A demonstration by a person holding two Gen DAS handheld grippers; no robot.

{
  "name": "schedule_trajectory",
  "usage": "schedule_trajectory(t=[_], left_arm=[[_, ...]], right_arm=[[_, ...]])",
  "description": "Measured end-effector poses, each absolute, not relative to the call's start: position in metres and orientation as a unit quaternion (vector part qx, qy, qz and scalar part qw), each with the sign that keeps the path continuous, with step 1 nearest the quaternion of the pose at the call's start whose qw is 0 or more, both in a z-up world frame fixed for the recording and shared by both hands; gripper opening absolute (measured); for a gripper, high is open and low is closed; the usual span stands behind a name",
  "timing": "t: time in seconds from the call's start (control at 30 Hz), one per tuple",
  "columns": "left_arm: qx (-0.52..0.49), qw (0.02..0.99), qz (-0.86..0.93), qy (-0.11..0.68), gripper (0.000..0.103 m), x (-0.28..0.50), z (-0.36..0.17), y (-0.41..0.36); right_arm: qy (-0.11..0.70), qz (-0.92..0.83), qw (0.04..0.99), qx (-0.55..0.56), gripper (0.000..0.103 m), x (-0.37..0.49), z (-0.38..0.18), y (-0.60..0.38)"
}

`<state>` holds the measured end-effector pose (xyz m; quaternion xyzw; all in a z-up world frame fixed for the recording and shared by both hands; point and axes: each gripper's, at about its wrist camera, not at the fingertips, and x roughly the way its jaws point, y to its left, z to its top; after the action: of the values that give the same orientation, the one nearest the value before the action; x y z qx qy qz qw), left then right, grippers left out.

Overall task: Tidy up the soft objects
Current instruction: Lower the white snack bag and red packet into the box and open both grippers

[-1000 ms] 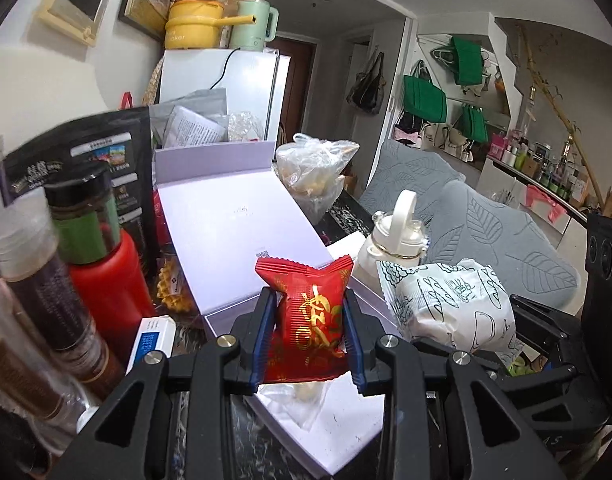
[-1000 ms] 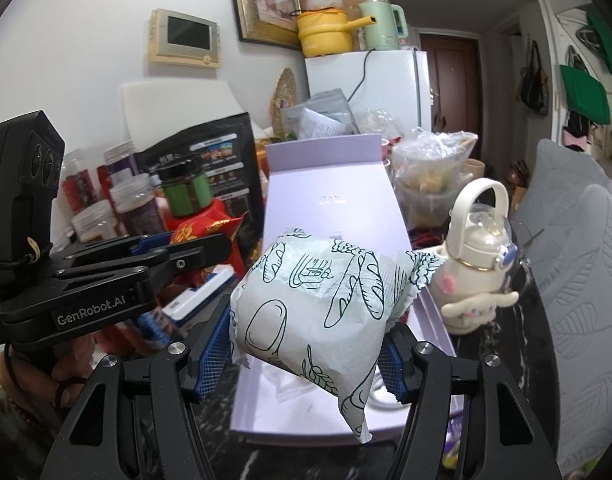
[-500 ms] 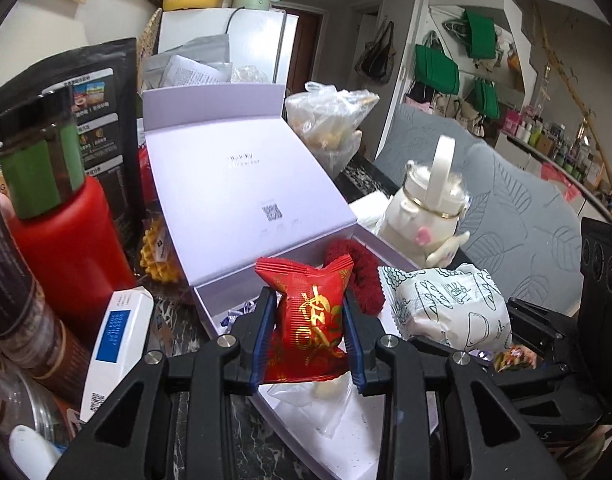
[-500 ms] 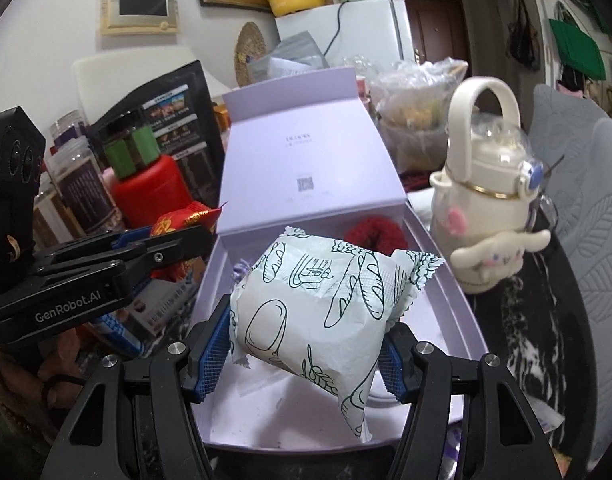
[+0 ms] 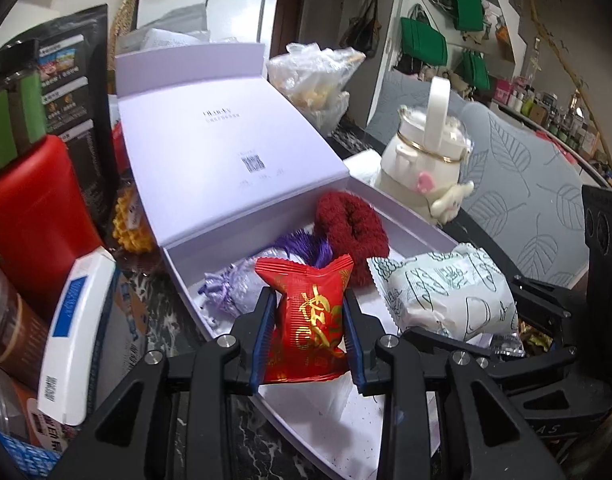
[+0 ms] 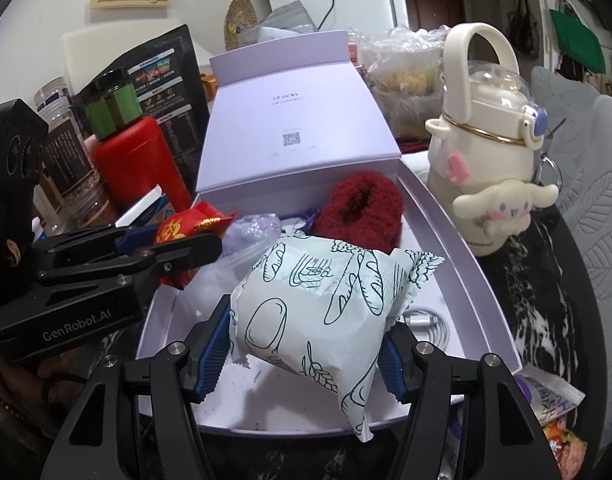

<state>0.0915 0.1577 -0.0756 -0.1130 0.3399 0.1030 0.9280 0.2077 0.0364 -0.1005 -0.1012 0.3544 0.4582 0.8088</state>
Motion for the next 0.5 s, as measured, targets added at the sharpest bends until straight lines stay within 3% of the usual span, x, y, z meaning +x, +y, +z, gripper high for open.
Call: schedule_trajectory(t=[0.5], left_arm=[[-0.122, 0.917, 0.094, 0.369, 0.032, 0.104, -0.098, 0.161]], right_arm=[[0.35, 0.425, 0.824, -0.132, 0.064, 0.207, -0.113, 0.041]])
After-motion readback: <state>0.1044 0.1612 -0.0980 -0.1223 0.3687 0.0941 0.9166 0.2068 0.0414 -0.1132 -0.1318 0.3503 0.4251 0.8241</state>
